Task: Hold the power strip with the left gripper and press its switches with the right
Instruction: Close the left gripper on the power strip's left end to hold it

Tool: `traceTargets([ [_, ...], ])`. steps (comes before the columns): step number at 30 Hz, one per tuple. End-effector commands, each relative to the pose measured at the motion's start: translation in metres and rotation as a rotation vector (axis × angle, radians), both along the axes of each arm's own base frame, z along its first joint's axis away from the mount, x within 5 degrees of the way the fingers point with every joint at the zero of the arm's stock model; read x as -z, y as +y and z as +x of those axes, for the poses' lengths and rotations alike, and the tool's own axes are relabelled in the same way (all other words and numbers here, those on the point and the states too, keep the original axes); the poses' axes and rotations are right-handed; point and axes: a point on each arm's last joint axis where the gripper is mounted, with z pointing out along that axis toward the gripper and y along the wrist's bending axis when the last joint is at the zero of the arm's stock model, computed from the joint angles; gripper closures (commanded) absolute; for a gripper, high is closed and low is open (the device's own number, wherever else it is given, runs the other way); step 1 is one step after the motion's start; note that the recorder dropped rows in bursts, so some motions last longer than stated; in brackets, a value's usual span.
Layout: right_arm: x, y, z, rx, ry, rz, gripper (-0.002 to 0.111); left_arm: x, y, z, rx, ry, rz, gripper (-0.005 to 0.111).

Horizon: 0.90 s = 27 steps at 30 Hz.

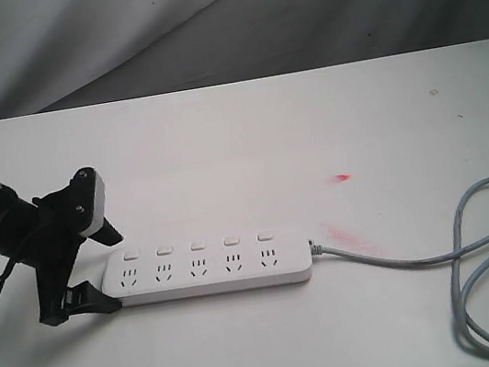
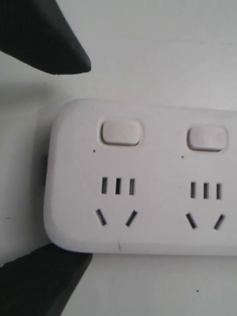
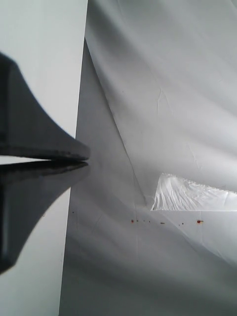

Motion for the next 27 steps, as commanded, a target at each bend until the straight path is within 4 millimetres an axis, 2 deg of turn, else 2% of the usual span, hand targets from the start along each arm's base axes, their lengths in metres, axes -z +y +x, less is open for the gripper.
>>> traceTargets([
  [1,0.0005,-0.0004,-0.0004,0.006,-0.004,0.002,0.108,0.0005,-0.0014,0.0006,-0.009,0.017,0.003,0.021],
  [15,0.0005,-0.0004,-0.0004,0.006,-0.004,0.002,0.108,0.0008,-0.0016,-0.0022,-0.001,0.048,0.002,0.023],
  [17,0.0005,-0.0004,-0.0004,0.006,-0.004,0.002,0.108,0.0009,-0.0013,-0.0021,-0.001,0.047,0.005,0.029],
  [22,0.0005,-0.0004,-0.0004,0.006,-0.004,0.002,0.108,0.0009,-0.0013,-0.0021,-0.001,0.047,0.005,0.054],
  [27,0.0005,-0.0004,-0.0004,0.006,-0.004,0.002,0.108,0.0009,-0.0013,-0.0021,0.001,0.046,0.006,0.066],
])
